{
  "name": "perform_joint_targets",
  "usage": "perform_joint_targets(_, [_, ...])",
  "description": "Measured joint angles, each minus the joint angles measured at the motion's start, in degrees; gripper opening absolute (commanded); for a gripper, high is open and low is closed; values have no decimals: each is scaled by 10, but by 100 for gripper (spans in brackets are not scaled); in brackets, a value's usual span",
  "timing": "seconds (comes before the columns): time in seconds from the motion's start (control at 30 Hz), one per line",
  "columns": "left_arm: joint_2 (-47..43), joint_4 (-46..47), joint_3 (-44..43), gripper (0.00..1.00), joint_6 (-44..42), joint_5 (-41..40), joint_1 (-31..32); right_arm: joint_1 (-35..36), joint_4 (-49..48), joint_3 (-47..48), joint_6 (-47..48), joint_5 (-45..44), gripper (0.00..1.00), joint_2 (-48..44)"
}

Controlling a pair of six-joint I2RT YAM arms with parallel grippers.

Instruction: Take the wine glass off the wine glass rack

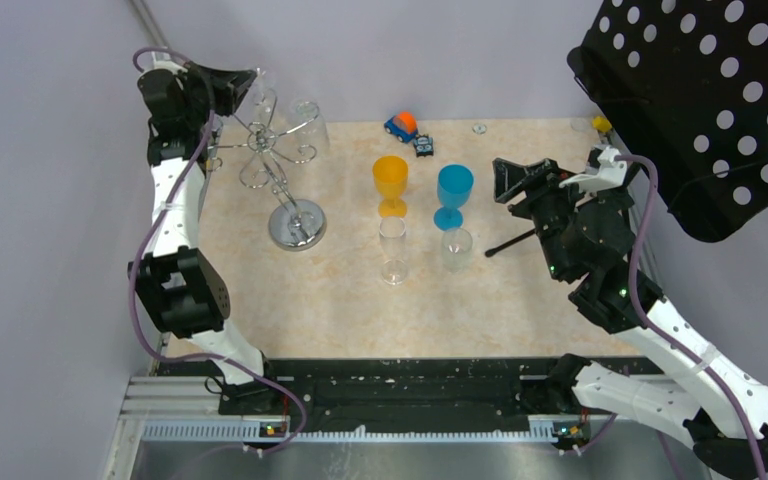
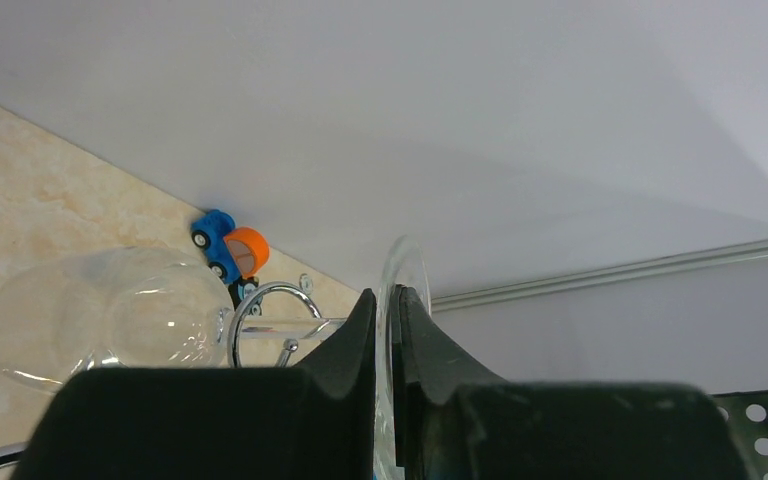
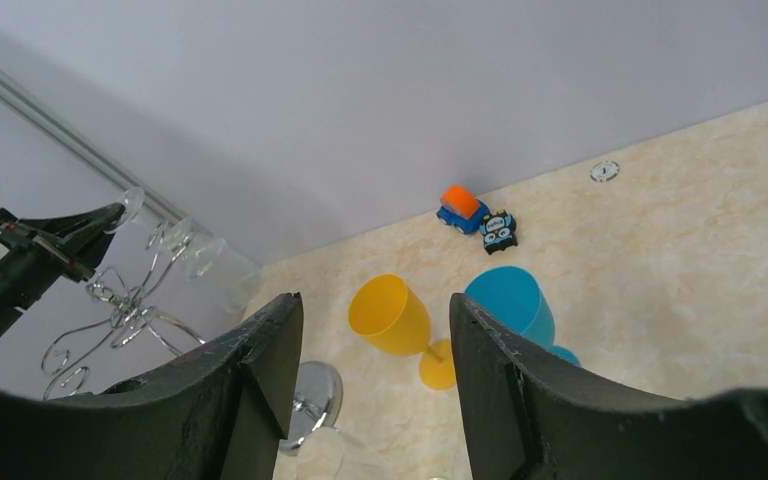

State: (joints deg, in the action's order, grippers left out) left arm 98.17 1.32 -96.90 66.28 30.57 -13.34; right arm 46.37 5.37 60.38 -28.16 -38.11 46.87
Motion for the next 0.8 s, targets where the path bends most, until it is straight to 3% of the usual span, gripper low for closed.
perform_joint_targets(0.27, [22,-1,-18,0,0,45,0,0,0,0,-2,0,57,0])
perform_joint_targets(0.8, [21,-107,-28,0,-41,77,-5,0,0,0,-4,2,56,4])
